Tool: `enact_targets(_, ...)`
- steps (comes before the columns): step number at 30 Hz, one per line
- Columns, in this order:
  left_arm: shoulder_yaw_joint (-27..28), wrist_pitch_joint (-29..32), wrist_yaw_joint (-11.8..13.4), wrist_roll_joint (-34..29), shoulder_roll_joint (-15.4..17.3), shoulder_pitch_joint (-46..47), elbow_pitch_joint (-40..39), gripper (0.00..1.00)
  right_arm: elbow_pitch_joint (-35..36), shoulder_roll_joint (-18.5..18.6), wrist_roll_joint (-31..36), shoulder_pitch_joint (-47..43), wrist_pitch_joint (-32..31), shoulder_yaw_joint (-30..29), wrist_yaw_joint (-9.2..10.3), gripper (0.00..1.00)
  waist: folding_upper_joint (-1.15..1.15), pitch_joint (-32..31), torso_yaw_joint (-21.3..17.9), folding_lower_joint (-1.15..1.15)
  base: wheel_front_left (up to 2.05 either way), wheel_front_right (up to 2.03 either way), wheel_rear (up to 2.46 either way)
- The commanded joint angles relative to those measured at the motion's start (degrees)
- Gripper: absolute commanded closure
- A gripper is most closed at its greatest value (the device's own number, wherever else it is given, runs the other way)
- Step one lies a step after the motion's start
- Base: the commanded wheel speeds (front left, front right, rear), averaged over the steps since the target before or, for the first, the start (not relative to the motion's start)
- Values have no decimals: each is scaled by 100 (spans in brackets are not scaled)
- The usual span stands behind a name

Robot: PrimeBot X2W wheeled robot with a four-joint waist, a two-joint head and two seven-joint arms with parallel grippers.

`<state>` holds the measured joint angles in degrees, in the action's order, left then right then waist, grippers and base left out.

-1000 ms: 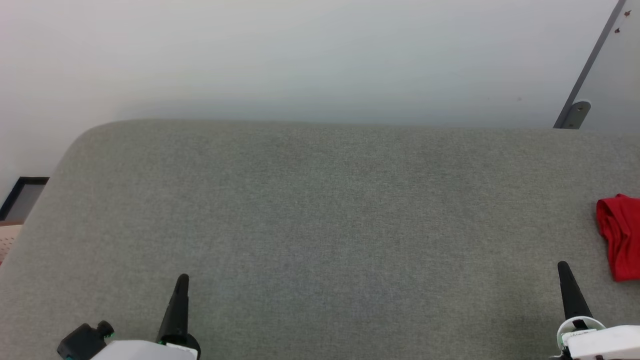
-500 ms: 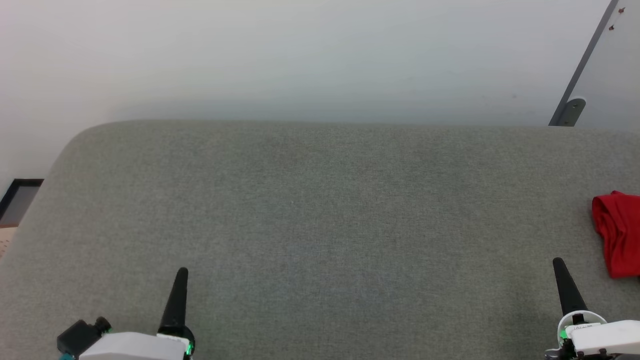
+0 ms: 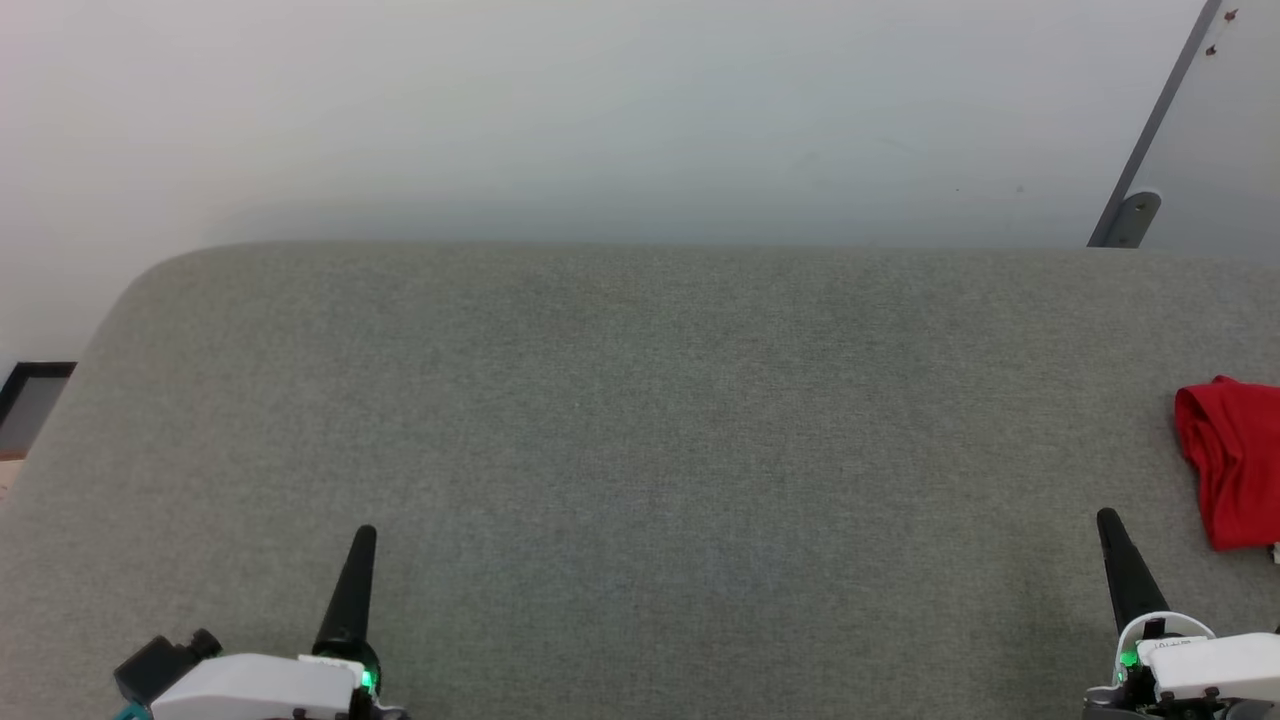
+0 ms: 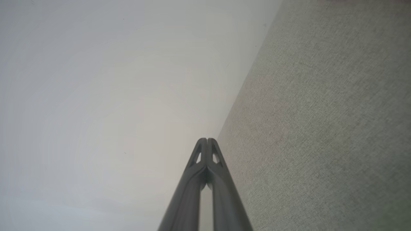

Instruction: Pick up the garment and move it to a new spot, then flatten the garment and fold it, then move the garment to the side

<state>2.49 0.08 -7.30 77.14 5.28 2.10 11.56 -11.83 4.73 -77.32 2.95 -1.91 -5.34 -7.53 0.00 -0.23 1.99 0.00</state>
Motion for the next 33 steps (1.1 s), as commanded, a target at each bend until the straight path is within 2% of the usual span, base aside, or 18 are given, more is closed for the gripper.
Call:
enact_targets(1, 40, 48, -23, 172, -10, 121, -6, 100, 3, -21, -145, 122, -45, -33, 5, 100, 0, 2, -11, 0, 0, 0, 0)
enact_targets(33, 212, 437, -30, 1392, -104, 376, 202, 100, -184, -152, -1274, 315, -388, -99, 7, 100, 0, 32, -157, 0, 0, 0, 0)
